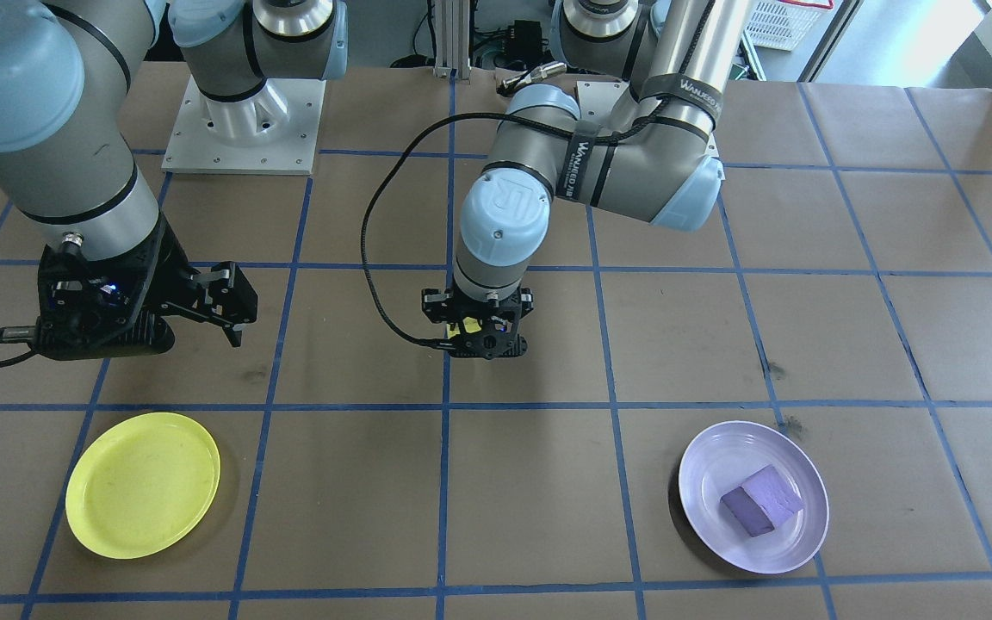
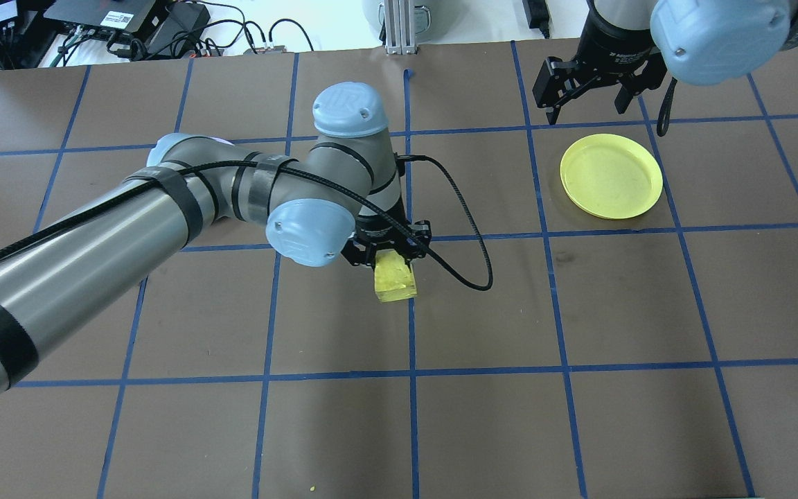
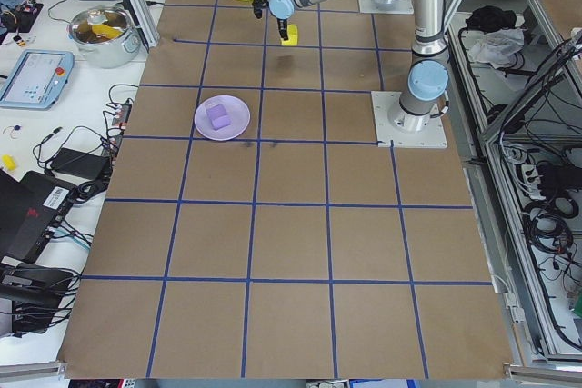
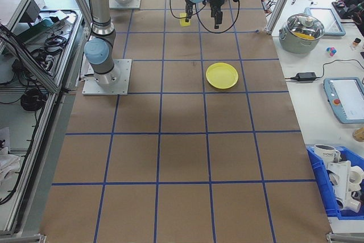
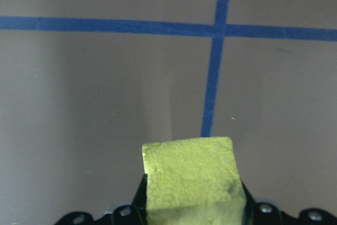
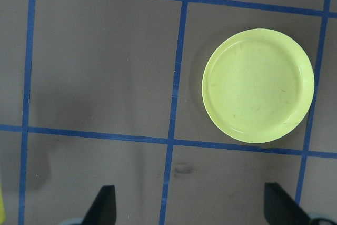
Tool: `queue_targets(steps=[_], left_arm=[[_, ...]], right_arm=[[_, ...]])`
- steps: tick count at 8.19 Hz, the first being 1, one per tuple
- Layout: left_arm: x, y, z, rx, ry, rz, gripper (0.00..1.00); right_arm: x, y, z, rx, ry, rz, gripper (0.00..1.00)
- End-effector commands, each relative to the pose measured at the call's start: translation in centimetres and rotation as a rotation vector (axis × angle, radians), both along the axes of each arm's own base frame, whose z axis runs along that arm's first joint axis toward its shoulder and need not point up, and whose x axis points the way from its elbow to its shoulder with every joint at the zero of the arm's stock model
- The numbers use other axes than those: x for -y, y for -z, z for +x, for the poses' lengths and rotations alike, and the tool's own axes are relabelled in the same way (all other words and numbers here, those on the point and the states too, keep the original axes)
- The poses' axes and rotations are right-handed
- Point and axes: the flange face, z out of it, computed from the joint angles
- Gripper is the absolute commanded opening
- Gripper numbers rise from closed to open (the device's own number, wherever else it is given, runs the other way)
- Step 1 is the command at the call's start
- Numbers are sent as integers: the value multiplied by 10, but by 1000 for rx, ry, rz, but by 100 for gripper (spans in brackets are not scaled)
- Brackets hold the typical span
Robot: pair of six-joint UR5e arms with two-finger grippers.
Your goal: Sort blocks by color into plates
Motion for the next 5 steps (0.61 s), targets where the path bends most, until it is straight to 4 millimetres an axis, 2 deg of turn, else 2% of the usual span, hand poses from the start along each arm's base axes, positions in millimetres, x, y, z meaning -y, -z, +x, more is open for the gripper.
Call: queue_targets(steps=[1, 2, 4, 5], left_arm=[[-27, -14, -76, -23, 73, -32, 0], [-33, -10, -84, -18, 112, -34, 0], [-29, 17, -91, -8, 131, -12, 0], [-26, 31, -92, -1, 132, -2, 8]], right_arm=[[0, 0, 0, -1, -1, 0, 100], [0, 0, 0, 1, 0, 0, 100], [0, -1, 0, 1, 0, -2, 100], [0, 0, 0, 0, -1, 0, 100]])
